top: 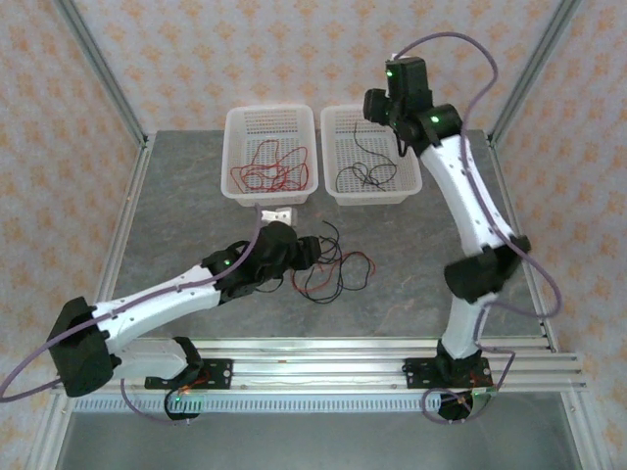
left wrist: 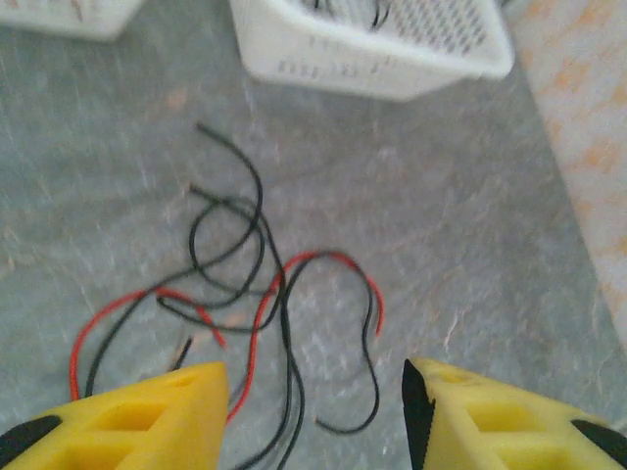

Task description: Untangle the cables

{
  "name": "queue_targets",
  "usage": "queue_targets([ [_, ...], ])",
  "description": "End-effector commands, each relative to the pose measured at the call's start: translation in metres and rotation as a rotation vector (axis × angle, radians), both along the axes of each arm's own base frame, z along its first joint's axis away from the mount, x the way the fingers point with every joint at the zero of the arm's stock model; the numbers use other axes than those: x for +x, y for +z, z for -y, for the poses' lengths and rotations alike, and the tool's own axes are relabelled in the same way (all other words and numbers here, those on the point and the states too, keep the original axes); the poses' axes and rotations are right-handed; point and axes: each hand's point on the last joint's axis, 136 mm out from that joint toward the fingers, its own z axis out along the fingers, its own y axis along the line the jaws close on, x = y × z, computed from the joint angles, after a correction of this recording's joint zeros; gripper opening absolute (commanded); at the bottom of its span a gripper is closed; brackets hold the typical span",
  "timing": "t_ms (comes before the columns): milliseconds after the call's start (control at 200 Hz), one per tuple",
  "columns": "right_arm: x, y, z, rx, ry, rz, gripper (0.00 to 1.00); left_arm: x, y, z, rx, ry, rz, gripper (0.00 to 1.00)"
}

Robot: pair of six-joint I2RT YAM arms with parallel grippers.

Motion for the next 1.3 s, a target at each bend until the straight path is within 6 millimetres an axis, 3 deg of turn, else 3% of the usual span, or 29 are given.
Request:
queue_targets([
  [0, -0.028, -0.018, 0.002, -0.058, 0.011, -0.030, 0.56, -0.019, -0.017, 0.017, -0.082, -0.036, -0.162, 0.49],
  [180, -0.068, -0.028, 0.017, -0.011, 0.006, -0.014, 0.57, -0.015, -0.028, 0.040, -0.200, -0.024, -0.230, 0.48],
  [415, -0.098, -0.058, 0.029, 0.012, 0.001, -0.046, 0.57, -0.006, -0.079, 0.051, -0.181, 0.029, -0.351, 0.46],
  [541, -0.107, -0.072, 0.033, 0.023, -0.002, -0.064, 0.57, 0.006, -0.091, 0.051, -0.218, 0.078, -0.352, 0.46],
  [706, -0.118, -0.086, 0.035, 0.051, 0.001, -0.079, 0.57, 0.028, -0.093, 0.046, -0.267, 0.154, -0.291, 0.46],
  [956, -0.129, -0.105, 0.038, 0.070, -0.012, -0.110, 0.57, 0.048, -0.121, 0.026, -0.254, 0.255, -0.304, 0.46],
  [1006, -0.134, -0.097, 0.041, 0.084, -0.013, -0.089, 0.57, 0.052, -0.125, 0.025, -0.254, 0.262, -0.308, 0.46],
  [1216, -0.140, -0.101, 0.044, 0.096, -0.022, -0.095, 0.57, 0.068, -0.133, 0.022, -0.231, 0.269, -0.303, 0.46],
  [1291, -0.142, -0.101, 0.045, 0.102, -0.025, -0.095, 0.57, 0.074, -0.134, 0.024, -0.221, 0.267, -0.297, 0.41],
])
